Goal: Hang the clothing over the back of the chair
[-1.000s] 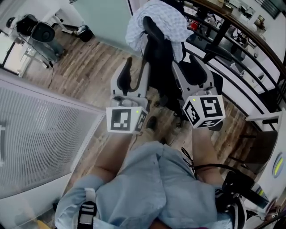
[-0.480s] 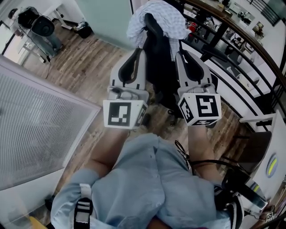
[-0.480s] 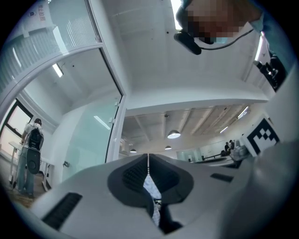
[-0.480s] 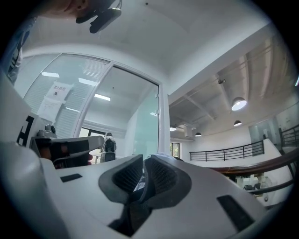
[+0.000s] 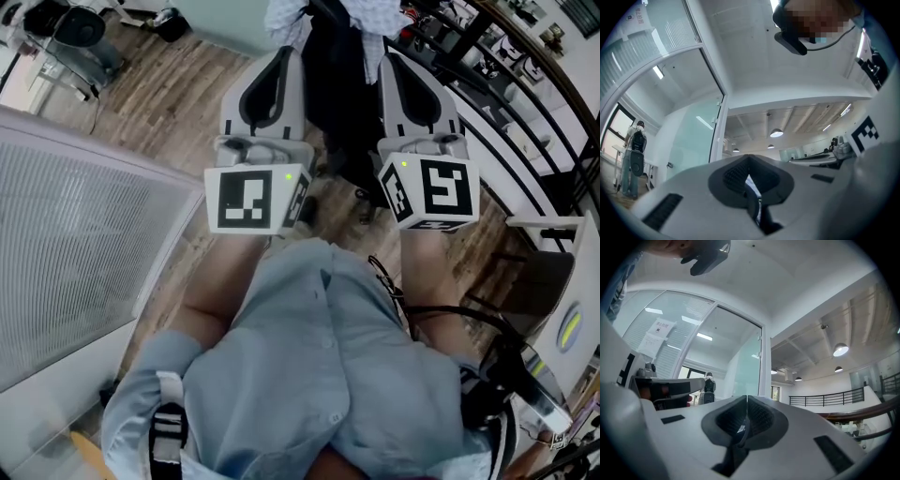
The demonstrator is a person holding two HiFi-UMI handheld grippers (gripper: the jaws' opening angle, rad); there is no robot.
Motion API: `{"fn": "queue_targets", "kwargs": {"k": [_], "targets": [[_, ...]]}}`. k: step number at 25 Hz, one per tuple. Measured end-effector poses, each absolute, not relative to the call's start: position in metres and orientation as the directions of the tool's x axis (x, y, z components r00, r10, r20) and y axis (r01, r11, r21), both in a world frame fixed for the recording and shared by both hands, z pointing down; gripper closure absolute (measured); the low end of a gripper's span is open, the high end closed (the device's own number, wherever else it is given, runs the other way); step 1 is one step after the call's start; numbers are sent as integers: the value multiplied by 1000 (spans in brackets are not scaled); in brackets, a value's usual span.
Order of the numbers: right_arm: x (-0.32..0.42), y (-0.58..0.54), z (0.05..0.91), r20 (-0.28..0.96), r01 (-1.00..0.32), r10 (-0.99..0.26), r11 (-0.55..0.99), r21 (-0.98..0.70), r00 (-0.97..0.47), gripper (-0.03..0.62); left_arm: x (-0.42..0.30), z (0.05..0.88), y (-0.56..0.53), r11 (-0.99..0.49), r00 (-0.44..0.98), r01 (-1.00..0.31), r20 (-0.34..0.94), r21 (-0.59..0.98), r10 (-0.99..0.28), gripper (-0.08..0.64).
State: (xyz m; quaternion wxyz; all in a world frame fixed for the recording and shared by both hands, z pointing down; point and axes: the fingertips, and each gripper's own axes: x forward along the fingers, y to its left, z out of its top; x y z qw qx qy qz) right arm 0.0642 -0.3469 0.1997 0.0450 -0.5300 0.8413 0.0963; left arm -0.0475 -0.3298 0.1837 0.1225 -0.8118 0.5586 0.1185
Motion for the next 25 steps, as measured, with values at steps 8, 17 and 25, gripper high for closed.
{"fn": "queue_targets", "kwargs": {"k": [8, 17, 25], "targets": [[48, -352, 198, -183, -892, -873, 433, 132, -451, 580, -60, 185, -335, -334, 334, -941, -325, -59, -885, 546], [44, -351, 211, -175, -886, -870, 442, 142, -462, 580, -64, 193, -337, -328, 330, -943, -323, -62, -887, 546], [40, -357, 212, -179, -888, -871, 439, 136, -458, 580, -70, 195, -343, -322, 324, -945, -318, -59, -891, 546]]}}
